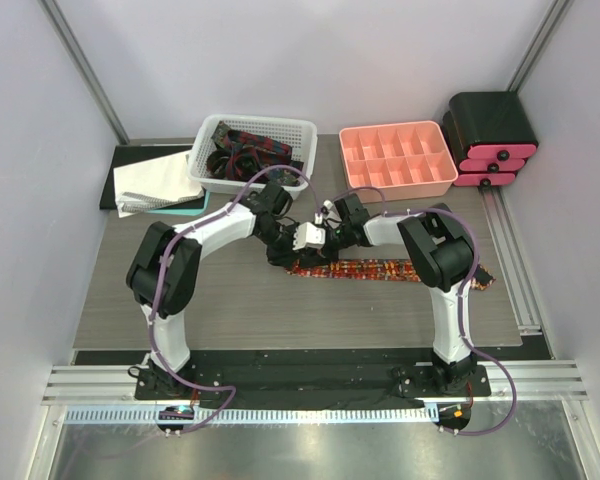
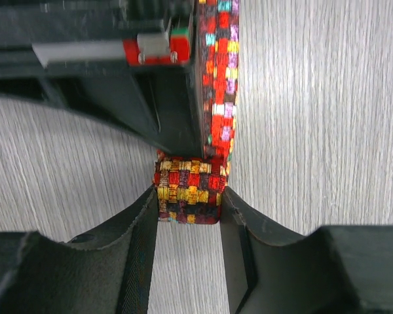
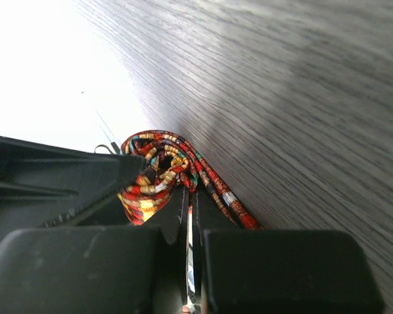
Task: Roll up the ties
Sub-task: Roll the tie at the center of the board.
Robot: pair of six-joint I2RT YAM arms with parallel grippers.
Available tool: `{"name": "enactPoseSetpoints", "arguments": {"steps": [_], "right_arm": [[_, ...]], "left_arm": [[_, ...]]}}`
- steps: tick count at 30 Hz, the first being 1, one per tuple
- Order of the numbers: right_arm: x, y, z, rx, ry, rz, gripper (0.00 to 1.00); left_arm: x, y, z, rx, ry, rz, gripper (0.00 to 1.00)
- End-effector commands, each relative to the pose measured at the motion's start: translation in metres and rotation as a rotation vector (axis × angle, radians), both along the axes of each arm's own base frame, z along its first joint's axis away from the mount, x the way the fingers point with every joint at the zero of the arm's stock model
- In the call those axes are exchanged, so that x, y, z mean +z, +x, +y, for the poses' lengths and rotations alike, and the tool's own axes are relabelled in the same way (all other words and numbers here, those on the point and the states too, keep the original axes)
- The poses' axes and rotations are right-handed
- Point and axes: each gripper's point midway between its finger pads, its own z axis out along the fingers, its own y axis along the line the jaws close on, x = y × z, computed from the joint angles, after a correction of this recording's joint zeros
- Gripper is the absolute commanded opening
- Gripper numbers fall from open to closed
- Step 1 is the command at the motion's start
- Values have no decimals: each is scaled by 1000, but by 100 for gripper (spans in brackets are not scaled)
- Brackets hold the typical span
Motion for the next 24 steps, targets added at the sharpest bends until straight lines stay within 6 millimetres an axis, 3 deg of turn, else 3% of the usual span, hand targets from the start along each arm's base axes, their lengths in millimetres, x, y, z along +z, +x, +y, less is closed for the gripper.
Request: {"name": "enactPoseSetpoints", "arguments": {"steps": [1,6,14,19,24], "right_arm": [[-47,-2,-13,-60,-143,8,1],[-37,-5,-9,-57,-110,17,1],[3,-14,-7,-51,-35,10,14],[11,-13,-6,-42,-9,-4,17],[27,-17,-16,-35,3,-8,26]], "left_arm": [[0,-6,-22,-36,-18,17,41],[-16,-11,-22,-47,72,8,40],[-43,-21,0,-47,256,50,27],[-50,-22,8,-34,303,51,25],[-52,-25,12,-29,319,63,24]]}}
